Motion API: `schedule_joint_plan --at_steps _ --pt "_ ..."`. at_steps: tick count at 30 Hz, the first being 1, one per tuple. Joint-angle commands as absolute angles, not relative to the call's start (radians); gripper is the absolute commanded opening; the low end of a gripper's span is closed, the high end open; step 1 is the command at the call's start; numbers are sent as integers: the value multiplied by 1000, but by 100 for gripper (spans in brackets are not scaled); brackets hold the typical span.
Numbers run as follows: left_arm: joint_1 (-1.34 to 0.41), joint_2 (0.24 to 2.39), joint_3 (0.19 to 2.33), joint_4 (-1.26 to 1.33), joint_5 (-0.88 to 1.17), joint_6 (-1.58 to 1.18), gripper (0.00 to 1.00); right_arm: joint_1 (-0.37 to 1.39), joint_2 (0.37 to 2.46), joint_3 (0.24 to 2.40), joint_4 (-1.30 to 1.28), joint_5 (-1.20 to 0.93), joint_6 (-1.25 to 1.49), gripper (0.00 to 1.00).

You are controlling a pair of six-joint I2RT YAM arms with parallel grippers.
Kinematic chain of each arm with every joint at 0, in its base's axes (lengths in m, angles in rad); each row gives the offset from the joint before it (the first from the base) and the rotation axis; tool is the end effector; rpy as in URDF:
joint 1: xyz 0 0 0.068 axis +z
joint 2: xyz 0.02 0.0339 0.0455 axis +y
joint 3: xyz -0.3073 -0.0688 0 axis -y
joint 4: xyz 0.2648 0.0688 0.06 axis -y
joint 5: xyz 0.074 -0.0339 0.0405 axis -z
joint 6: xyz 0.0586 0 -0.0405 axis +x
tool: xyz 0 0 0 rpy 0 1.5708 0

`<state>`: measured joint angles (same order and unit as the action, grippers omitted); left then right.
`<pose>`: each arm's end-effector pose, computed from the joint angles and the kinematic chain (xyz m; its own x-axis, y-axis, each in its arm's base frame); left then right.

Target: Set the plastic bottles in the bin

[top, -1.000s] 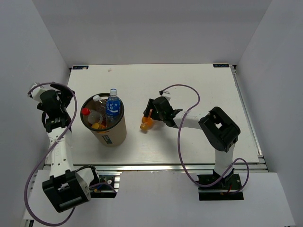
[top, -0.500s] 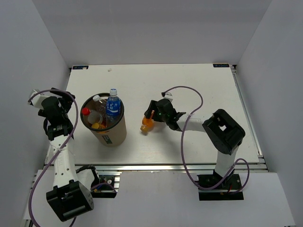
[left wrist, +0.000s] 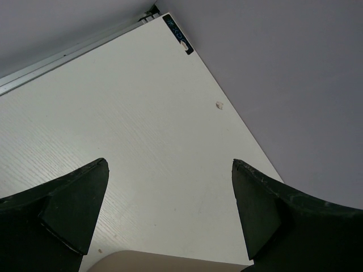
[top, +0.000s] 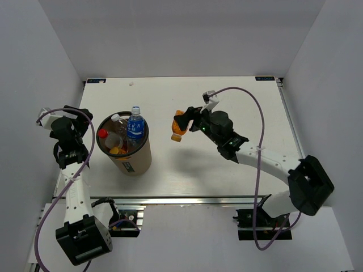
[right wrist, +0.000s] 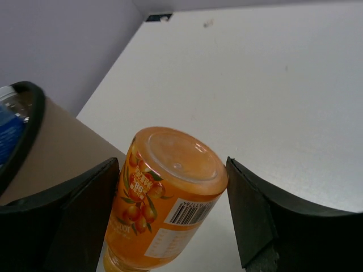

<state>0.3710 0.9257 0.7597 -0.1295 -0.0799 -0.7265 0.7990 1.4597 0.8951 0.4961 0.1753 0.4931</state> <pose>0.2154 0.0888 0.3359 0.0844 -0.6776 -0.7305 -0.5036 0.6036 -0.6181 0.2676 0.2603 0.3189 -0.3186 0.3409 -0.8845 -0.4921 0.7380 0.4617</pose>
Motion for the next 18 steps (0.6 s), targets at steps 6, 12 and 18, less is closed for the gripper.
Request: schedule_joint_plan --at_steps 6,12,18 --pt "374 873 738 -109 -45 -752 98 834 1293 1074 515 -56 82 2" --pt "376 833 733 -144 -55 -755 98 928 1405 1290 526 -126 6 2" --pt "371 785 750 -181 -73 -736 98 1044 1610 1523 518 -193 -141 3"
